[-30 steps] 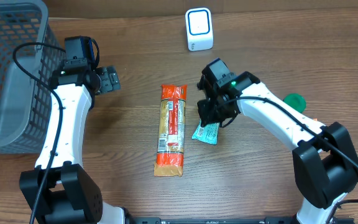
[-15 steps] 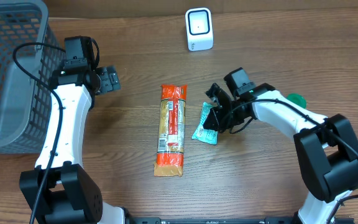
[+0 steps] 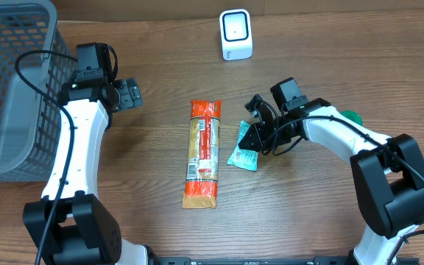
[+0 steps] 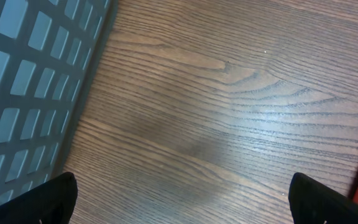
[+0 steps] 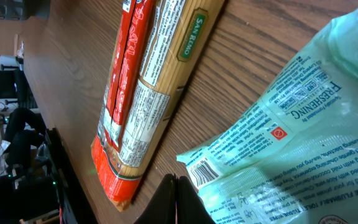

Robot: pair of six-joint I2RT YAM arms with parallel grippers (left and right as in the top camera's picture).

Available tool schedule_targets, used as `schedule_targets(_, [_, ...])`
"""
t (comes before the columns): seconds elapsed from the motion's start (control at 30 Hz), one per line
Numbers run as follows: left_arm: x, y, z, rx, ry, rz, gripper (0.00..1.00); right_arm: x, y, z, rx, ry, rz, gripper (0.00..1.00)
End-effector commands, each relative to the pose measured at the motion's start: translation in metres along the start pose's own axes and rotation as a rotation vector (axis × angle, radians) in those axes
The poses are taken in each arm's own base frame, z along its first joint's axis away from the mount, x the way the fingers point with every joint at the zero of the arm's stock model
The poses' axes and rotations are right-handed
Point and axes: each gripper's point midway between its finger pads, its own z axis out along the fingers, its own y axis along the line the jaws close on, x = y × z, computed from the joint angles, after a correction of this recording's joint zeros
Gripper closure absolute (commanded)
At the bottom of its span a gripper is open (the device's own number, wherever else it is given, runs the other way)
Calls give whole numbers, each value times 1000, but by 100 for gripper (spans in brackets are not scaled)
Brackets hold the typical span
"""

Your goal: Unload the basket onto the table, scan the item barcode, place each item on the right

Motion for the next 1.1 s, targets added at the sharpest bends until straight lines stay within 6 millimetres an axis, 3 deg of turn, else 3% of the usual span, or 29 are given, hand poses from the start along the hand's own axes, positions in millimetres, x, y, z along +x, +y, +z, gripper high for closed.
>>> schedule_targets(0.0, [-6, 0, -3, -3, -16, -4, 0, 6, 0, 6, -20, 16, 1, 96])
schedule_targets(0.37, [-6, 0, -3, -3, -15, -4, 0, 20, -12, 26, -16, -2, -24, 96])
schedule_targets(0.57, [-6, 0, -3, -3, -16, -4, 0, 34, -57, 35, 223, -25, 24, 96])
schedule_targets(0.67, [-6, 0, -3, -3, -16, -4, 0, 44, -64, 35, 258, -2, 54, 96])
schedule_targets(0.87, [-6, 0, -3, -3, -16, -4, 0, 43, -59, 31, 256, 23, 64, 96])
schedule_targets(1.07, [-6, 0, -3, -3, -16, -4, 0, 9, -21, 18, 158, 25, -2, 96])
